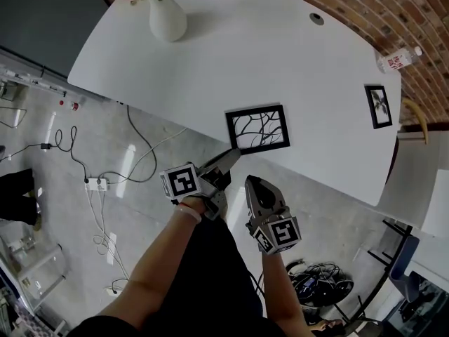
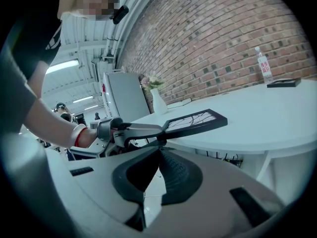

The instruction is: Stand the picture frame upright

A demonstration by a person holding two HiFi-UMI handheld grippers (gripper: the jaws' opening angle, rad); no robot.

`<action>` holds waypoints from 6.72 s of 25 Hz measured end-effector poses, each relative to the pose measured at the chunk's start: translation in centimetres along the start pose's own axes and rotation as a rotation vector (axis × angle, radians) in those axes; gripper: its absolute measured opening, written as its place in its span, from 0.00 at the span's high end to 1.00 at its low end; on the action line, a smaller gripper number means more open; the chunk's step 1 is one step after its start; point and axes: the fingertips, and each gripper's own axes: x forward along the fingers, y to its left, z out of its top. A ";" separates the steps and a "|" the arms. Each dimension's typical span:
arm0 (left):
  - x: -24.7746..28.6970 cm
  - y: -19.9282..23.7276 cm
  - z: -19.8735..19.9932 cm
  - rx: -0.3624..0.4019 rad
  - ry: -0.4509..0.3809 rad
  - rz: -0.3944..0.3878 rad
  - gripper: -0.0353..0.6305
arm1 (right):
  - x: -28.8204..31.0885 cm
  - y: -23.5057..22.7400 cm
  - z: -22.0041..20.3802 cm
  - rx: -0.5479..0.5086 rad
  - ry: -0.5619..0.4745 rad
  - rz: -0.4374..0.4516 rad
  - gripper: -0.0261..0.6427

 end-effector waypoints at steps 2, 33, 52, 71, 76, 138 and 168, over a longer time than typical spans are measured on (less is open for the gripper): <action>-0.2 0.0 -0.1 -0.013 0.004 0.009 0.79 | -0.1 0.2 0.1 0.024 -0.006 -0.003 0.96; -3.6 -0.5 -4.1 -0.087 -0.007 -0.057 0.84 | 1.9 -2.4 -0.1 0.866 -0.141 -0.001 0.73; -5.0 -1.0 -6.5 -0.145 0.047 -0.166 0.84 | 2.1 -1.7 0.0 1.065 -0.266 0.105 0.81; -5.7 -0.5 -6.2 -0.030 0.107 -0.159 0.75 | 1.8 -1.2 0.9 1.009 -0.281 0.176 0.86; -6.8 0.2 -4.3 0.071 0.095 -0.101 0.75 | 1.8 -0.8 1.6 0.986 -0.265 0.204 0.86; -15.8 -12.4 10.6 0.710 -0.015 -0.094 0.83 | 8.0 12.7 11.8 0.275 0.194 0.649 0.84; -10.6 -8.3 31.0 0.871 0.080 -0.010 0.82 | 28.1 9.3 17.9 0.226 0.080 0.524 0.82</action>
